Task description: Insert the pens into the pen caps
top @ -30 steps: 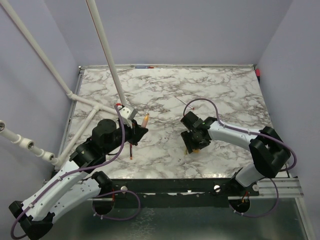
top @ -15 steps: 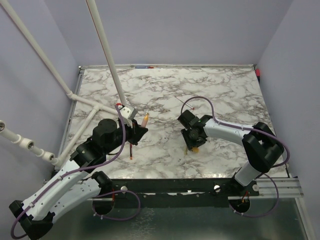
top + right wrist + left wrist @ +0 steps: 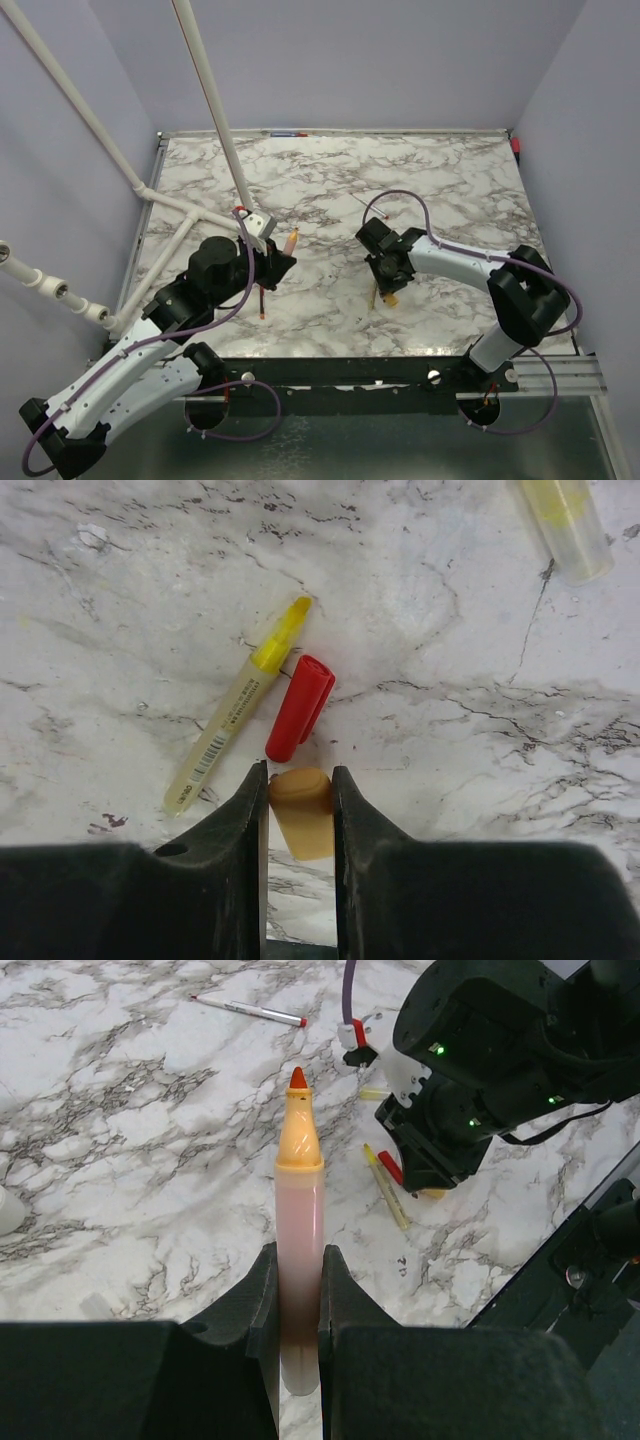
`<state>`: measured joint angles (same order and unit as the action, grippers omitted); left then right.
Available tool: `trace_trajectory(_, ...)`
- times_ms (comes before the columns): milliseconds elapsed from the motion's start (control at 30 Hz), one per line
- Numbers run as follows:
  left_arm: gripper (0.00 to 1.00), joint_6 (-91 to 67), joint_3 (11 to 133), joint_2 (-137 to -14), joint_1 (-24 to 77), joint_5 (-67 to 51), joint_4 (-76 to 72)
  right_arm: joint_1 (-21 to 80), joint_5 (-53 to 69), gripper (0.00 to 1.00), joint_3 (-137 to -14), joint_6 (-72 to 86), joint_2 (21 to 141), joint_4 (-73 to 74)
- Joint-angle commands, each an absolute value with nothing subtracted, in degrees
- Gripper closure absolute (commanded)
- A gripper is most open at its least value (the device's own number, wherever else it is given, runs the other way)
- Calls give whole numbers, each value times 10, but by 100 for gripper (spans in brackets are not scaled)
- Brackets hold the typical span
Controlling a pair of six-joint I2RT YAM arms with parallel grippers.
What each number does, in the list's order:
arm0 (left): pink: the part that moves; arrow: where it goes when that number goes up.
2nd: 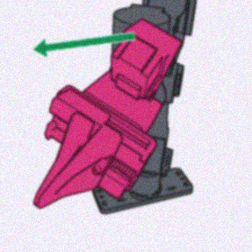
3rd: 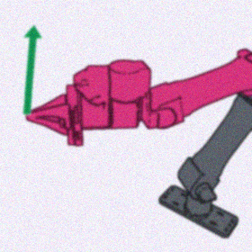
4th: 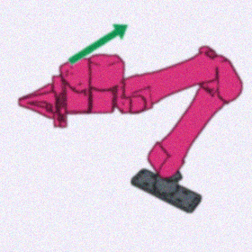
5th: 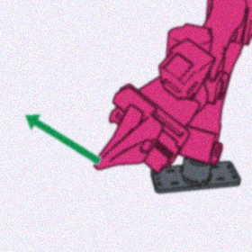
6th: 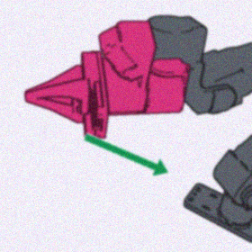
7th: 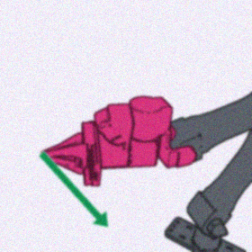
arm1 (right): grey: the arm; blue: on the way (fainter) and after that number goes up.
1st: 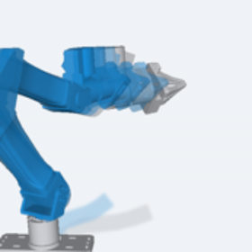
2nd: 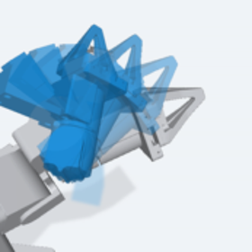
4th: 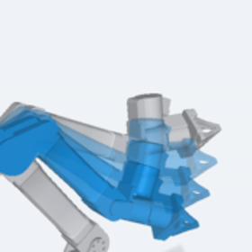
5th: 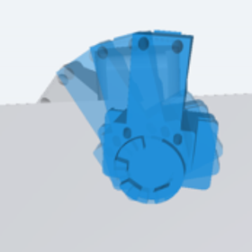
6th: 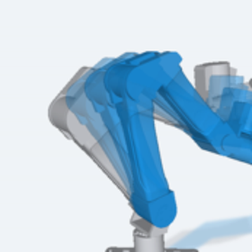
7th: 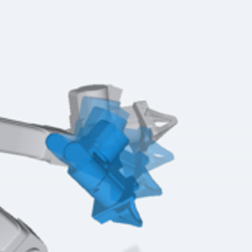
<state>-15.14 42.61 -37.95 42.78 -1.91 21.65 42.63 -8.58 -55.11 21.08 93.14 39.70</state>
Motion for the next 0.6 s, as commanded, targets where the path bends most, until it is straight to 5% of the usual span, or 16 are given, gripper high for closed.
trace_trajectory(0,100,-143,425,-384,428,-9,219,424,-104,99,-581,229,888,419)
trace_trajectory(567,100,-185,397,-385,429,-51,130,480,-45,99,-595,328,651,196)
